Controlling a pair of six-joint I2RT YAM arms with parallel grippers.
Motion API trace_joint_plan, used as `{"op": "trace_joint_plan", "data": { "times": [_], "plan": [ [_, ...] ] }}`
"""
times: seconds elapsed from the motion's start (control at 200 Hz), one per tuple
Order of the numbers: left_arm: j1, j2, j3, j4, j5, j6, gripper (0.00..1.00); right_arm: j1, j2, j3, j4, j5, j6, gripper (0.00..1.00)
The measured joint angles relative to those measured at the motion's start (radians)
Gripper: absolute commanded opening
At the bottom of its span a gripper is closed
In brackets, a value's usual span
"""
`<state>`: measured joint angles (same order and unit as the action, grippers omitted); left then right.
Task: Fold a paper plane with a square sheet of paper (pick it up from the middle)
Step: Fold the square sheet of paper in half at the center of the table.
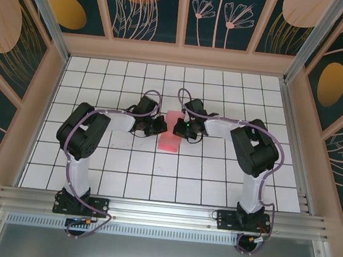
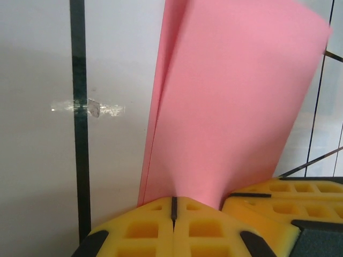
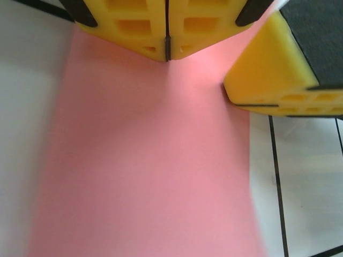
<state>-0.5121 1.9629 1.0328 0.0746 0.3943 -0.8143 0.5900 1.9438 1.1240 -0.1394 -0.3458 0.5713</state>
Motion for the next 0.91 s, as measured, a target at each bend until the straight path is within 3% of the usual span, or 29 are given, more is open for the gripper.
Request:
{"op": "trace_joint_plan", "data": {
  "times": [0.315,0.565,0.906],
  "plan": [
    [-0.001,-0.006,-0.027,0.046,-0.003,-0.014,0.01,-0.032,-0.117,-0.176,0.098,-0.020,-0.009,0.07],
    [-0.001,-0.006,-0.027,0.046,-0.002,-0.014,0.01,-0.033,-0.153,-0.114,0.099,-0.041,-0.003,0.00],
    [-0.001,-0.006,-0.027,0.046,-0.002,-0.014,0.02,-0.037,-0.010,-0.020,0.160,-0.096,0.004,0.00]
  ]
}}
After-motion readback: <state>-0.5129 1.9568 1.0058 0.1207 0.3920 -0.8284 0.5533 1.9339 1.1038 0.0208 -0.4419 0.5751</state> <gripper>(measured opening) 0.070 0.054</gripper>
